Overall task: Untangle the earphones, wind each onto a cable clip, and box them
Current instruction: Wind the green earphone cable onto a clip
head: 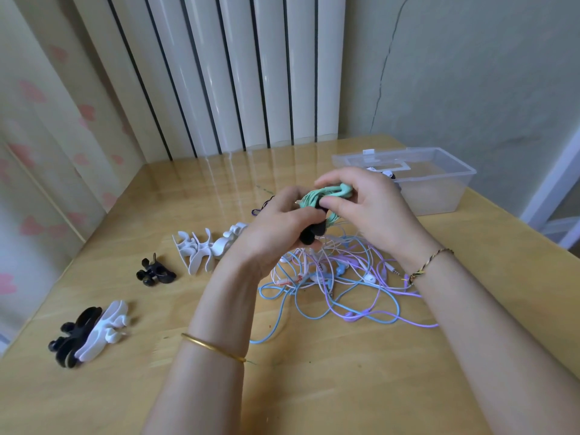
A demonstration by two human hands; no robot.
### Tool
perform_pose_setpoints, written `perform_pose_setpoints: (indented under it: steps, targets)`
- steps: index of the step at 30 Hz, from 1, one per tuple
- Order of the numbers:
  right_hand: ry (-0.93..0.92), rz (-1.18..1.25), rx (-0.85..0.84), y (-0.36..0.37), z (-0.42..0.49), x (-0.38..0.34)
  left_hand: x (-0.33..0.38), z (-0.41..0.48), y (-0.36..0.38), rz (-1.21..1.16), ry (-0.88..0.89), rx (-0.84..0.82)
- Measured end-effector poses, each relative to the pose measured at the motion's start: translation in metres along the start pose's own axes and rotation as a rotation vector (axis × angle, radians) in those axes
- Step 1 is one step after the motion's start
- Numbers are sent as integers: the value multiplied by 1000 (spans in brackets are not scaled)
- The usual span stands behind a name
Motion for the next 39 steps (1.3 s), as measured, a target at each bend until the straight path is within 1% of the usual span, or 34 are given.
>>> perform_pose_setpoints:
  steps: [2,4,8,13,16,20,25,34,39]
  targets:
    - [2,-12,17,-4,-1,0,-1,0,0,-43,8,0]
    - [8,-27,23,-3,-1,0,-1,0,0,-26,21,1]
    - [-4,-160,104,-1,0,-6,-1,3,-4,40,37,101]
    - [26,-155,180,-2,-1,-7,9,2,-5,209,78,188]
    - [51,-198,151,-1,0,-6,15,0,-4,293,128,223]
    - [75,-234,70,3,1,-5,17,1,0,373,183,225]
    - [68,-369,-1,10,1,-9,8,6,1,386,137,240]
    - [13,-465,116,7,-6,-20,7,5,3,329,107,223]
    - [28,-509,112,15,-6,-22,7,6,-4,424,110,300]
Point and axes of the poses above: each hand's wrist, its own z-axis towards the middle knuckle, its own y-axis out of the palm, x = y × z, the point moved 9 cm from there along z, towards the middle knuckle, and after that the axes turned 9 degrees about -x, right-handed, at the moved point
